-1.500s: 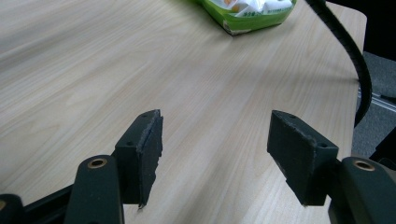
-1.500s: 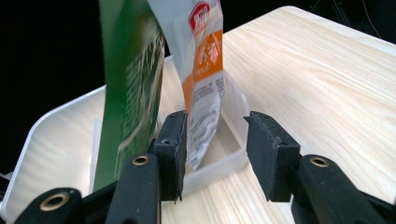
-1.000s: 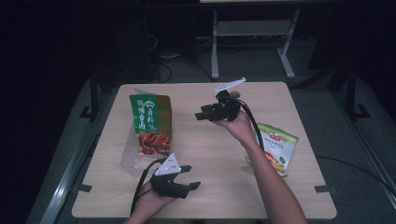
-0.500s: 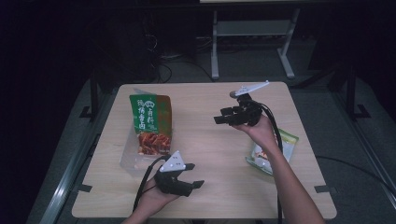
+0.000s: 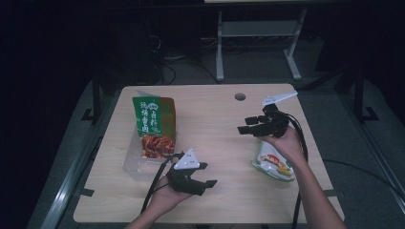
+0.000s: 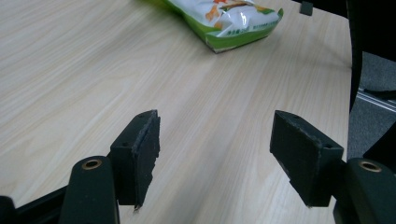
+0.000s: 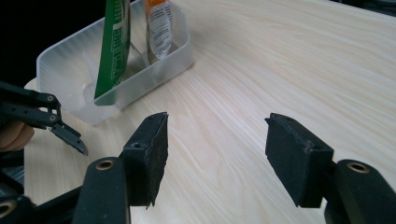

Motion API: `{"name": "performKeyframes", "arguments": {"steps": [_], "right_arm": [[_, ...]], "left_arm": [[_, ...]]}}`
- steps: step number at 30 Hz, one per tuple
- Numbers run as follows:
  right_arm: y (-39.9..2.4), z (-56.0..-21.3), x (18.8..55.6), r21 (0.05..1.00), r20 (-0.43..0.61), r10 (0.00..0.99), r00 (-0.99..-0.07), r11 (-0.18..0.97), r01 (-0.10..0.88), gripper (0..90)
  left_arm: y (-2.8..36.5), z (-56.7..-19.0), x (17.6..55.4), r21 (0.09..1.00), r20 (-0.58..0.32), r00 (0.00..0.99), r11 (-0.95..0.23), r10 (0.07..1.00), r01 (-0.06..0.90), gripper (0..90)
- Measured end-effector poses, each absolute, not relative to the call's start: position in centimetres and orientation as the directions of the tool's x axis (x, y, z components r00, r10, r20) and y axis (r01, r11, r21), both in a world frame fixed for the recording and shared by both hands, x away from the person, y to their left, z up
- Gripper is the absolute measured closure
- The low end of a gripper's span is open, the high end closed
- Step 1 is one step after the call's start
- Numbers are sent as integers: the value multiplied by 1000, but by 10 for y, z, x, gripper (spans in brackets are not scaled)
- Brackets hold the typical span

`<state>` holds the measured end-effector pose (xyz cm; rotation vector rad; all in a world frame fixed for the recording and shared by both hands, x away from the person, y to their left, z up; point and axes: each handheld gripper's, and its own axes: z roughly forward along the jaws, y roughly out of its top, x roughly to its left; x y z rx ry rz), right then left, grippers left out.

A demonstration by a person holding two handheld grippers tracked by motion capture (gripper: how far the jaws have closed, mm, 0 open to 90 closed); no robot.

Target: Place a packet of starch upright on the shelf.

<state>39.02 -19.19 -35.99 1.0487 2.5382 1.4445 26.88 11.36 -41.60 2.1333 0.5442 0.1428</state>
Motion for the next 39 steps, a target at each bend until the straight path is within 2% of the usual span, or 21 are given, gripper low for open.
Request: {"name": "performKeyframes", "arguments": {"steps": [10, 23, 39], "right_arm": [[-228, -365, 368, 766, 272, 614, -741, 328, 553, 376], [-285, -384, 343, 725, 278, 706, -651, 291, 625, 358], [-337, -426, 327, 672, 305, 788, -535, 220, 707, 359]], "left_arm": [[92, -417, 275, 802, -109, 907, -503, 407, 322, 333], [48, -410, 292, 798, -95, 924, -527, 371, 294, 335], [-20, -418, 320, 786, -96, 942, -556, 323, 271, 387]]}}
